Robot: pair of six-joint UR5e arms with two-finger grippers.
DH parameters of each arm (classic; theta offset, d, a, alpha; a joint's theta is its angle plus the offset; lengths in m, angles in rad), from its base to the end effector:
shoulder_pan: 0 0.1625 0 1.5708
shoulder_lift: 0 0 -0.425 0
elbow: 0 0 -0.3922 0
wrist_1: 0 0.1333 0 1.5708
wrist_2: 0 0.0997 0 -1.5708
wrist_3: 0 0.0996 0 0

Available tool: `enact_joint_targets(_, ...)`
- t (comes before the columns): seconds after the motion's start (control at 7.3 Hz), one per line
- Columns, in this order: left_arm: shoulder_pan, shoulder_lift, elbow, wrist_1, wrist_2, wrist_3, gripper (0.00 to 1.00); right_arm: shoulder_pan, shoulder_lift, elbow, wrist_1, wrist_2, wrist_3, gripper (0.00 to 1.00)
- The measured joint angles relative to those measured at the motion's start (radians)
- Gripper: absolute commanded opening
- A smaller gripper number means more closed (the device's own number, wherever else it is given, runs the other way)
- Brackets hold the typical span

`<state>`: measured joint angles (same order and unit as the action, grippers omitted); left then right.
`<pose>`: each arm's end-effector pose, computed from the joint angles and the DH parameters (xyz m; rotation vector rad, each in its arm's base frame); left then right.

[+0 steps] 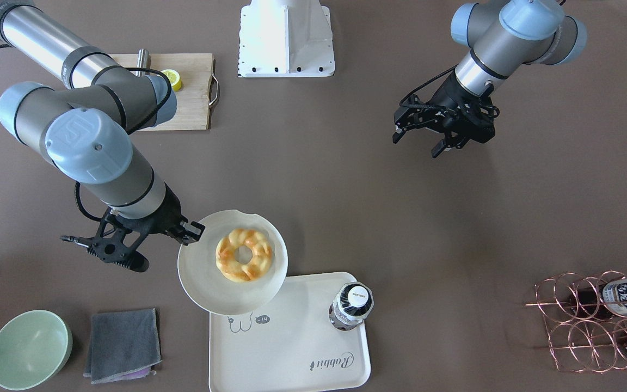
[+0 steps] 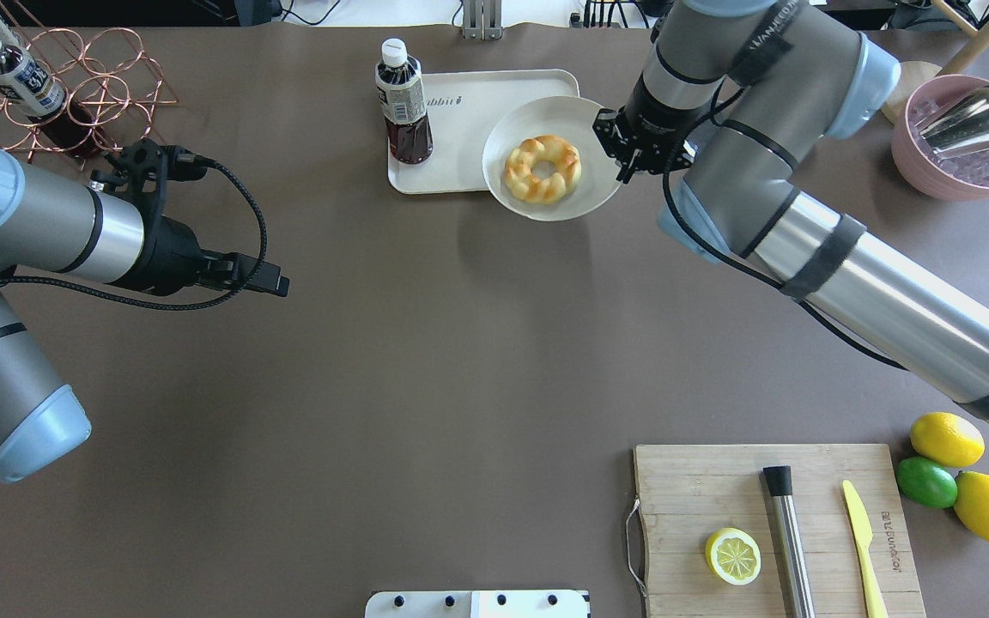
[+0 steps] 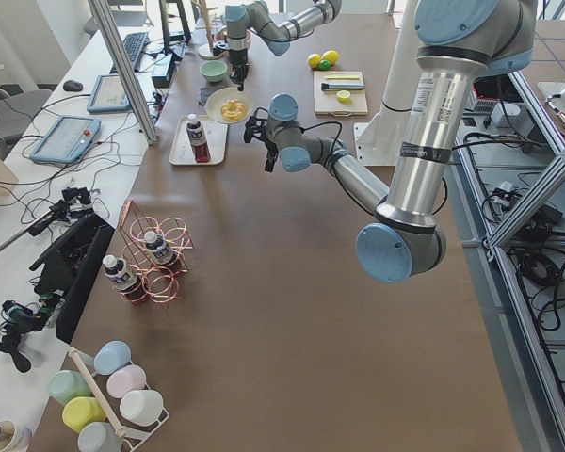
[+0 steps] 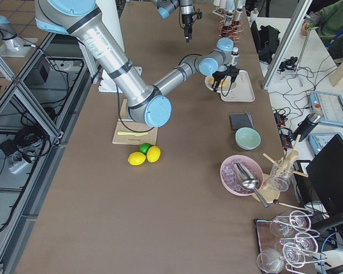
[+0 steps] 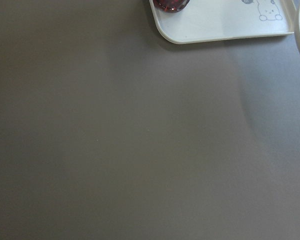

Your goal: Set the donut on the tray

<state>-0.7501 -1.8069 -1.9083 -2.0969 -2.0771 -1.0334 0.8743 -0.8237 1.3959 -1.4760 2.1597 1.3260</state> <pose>0.3457 -0.4383 0.3136 0.2814 1.1285 0.0901 -0.4201 -0.6239 0.2653 -0.1374 -0.8539 0.3938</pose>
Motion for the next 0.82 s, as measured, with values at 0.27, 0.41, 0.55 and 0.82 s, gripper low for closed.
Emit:
enact_joint_targets(0.27,-0.007,0.011,-0.001,-0.009,-0.001,0.008,0.98,0.012,0.160,-0.252,0.075,-0.016,0.058,0.00)
enact_joint_targets(0.41,-0.007,0.011,-0.001,-0.010,0.000,0.008,0.98,0.013,0.225,-0.382,0.150,-0.034,0.087,0.00)
enact_joint_targets(0.55,-0.008,0.010,-0.001,-0.011,0.002,0.009,0.98,0.013,0.288,-0.511,0.222,-0.049,0.101,0.00)
enact_joint_targets(0.82,-0.013,0.007,0.001,-0.010,0.004,0.009,0.98,0.004,0.349,-0.648,0.323,-0.077,0.118,0.99)
